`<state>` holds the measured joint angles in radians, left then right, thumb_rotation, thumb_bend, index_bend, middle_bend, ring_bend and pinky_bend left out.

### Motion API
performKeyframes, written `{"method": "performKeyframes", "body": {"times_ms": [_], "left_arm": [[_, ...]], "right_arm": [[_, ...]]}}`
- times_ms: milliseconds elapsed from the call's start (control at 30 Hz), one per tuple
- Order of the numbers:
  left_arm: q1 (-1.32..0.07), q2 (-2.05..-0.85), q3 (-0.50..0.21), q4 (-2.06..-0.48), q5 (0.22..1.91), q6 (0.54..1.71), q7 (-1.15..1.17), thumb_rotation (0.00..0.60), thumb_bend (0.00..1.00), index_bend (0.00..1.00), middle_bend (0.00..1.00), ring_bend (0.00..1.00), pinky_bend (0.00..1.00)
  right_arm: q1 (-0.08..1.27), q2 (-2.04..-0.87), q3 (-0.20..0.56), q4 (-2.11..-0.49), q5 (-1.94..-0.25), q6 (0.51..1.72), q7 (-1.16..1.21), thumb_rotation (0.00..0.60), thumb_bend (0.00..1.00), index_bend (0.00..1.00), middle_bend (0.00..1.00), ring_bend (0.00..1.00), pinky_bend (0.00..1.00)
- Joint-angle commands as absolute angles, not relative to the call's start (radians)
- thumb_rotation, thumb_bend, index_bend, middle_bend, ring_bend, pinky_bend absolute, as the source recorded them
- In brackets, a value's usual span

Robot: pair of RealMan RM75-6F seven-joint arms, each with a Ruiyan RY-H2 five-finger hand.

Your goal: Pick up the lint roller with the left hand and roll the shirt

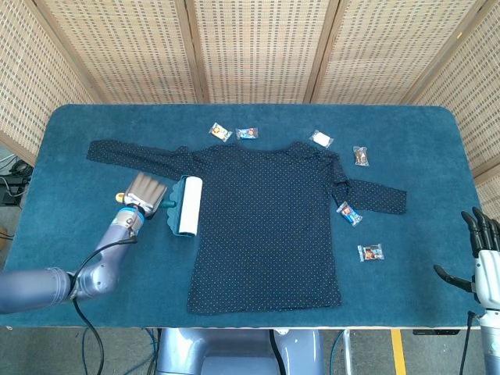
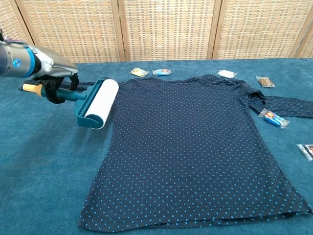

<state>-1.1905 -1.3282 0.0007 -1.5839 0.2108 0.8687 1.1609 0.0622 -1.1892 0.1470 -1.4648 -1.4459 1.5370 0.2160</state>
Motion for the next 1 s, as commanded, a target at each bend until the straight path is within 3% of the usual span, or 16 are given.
{"method": "performKeyframes", "body": {"times_ms": [33, 500, 733, 1000], "left_arm": [[-1.258, -1.341, 0.013, -1.605, 0.112, 0.920, 1.228, 0.600, 0.68, 0.86, 0.90, 0.77, 0.70], [-1.397, -1.512, 0.003, -1.491, -0.086, 1.008, 1.420, 0.600, 0.68, 0.86, 0.90, 0.77, 0.70], [-1.437, -1.625, -0.005, -1.398, -0.096, 1.028, 1.499, 0.600, 0.68, 0.86, 0.90, 0.77, 0.70], [-1.460, -1.674, -0.035, -1.363, -0.139, 1.043, 1.568, 0.600, 0.68, 0.86, 0.90, 0.77, 0.70]], "right_arm": [[0.064, -1.188, 0.146, -1.462, -1.446, 1.531, 0.225, 0.600, 0.06, 0.03, 0.00, 0.00, 0.00], [0.072, -1.186, 0.146, -1.436, -1.434, 1.498, 0.295, 0.600, 0.06, 0.03, 0.00, 0.00, 0.00], [0.077, -1.183, 0.146, -1.422, -1.428, 1.478, 0.333, 0.600, 0.06, 0.03, 0.00, 0.00, 0.00], [0.077, -1.183, 0.145, -1.425, -1.437, 1.484, 0.343, 0.600, 0.06, 0.03, 0.00, 0.00, 0.00]]}}
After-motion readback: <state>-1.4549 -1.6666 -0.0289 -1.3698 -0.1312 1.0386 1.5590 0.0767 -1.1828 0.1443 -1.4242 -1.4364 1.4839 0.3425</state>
